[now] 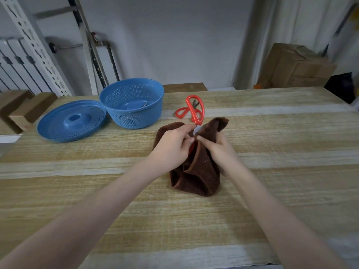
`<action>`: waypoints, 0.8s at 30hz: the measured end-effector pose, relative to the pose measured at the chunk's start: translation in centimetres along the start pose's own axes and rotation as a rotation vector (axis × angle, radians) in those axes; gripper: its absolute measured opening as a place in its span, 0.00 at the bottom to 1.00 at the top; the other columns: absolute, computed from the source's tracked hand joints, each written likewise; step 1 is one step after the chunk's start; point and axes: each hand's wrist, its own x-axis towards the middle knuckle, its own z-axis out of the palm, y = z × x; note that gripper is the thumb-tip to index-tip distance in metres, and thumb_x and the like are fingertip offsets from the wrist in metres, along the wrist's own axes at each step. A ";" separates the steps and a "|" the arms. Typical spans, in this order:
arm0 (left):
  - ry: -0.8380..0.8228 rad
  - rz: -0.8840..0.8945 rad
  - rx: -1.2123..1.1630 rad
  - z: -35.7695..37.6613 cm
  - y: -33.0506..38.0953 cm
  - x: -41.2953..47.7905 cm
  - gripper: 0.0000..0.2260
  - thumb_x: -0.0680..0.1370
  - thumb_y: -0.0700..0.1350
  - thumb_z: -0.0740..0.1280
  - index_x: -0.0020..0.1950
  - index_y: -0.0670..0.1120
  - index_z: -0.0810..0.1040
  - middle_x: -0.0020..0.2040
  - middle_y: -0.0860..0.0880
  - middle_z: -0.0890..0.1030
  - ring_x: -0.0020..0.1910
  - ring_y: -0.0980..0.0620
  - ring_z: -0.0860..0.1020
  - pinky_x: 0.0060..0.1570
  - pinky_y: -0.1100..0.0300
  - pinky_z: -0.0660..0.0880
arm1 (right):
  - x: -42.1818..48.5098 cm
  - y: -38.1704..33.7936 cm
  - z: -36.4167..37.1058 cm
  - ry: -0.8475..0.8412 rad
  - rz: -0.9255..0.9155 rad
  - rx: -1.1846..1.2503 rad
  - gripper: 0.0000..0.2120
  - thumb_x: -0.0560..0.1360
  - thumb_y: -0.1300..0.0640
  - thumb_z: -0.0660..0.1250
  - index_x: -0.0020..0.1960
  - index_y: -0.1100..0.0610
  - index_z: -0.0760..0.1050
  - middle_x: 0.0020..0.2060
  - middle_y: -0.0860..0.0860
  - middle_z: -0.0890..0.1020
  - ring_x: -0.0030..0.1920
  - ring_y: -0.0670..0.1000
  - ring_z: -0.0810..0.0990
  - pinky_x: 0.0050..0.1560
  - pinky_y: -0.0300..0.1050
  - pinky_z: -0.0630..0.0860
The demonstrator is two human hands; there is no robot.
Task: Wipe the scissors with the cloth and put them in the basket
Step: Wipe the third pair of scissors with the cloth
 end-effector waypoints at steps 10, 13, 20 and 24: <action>-0.232 -0.127 -0.167 -1.6 -0.7 0.2 0.20 0.77 0.33 0.65 0.68 0.43 0.71 0.35 0.52 0.76 0.34 0.63 0.74 0.44 0.63 0.74 | -0.5 -0.4 0.0 -0.113 -0.048 -0.069 0.09 0.79 0.63 0.64 0.49 0.49 0.76 0.44 0.46 0.83 0.47 0.44 0.81 0.52 0.41 0.76; -0.208 -0.121 -0.160 -1.4 -0.4 0.1 0.21 0.77 0.33 0.65 0.69 0.44 0.70 0.35 0.54 0.76 0.34 0.62 0.74 0.45 0.62 0.73 | -0.4 -0.9 -0.1 -0.114 -0.024 -0.050 0.08 0.79 0.63 0.65 0.48 0.50 0.77 0.43 0.48 0.83 0.46 0.46 0.82 0.51 0.43 0.77; -0.193 -0.125 -0.177 -1.7 0.1 0.8 0.21 0.77 0.32 0.64 0.70 0.43 0.70 0.36 0.49 0.77 0.37 0.52 0.77 0.46 0.55 0.76 | -0.6 -1.0 0.5 0.041 -0.097 -0.108 0.10 0.79 0.58 0.64 0.40 0.53 0.78 0.33 0.46 0.82 0.37 0.45 0.81 0.42 0.42 0.75; -0.185 -0.227 -0.237 -1.4 -0.5 0.5 0.19 0.78 0.34 0.65 0.68 0.45 0.71 0.34 0.52 0.77 0.26 0.65 0.71 0.34 0.68 0.67 | -1.0 -0.7 -0.1 -0.027 -0.130 -0.221 0.05 0.80 0.60 0.63 0.48 0.54 0.77 0.43 0.50 0.83 0.46 0.48 0.82 0.51 0.44 0.77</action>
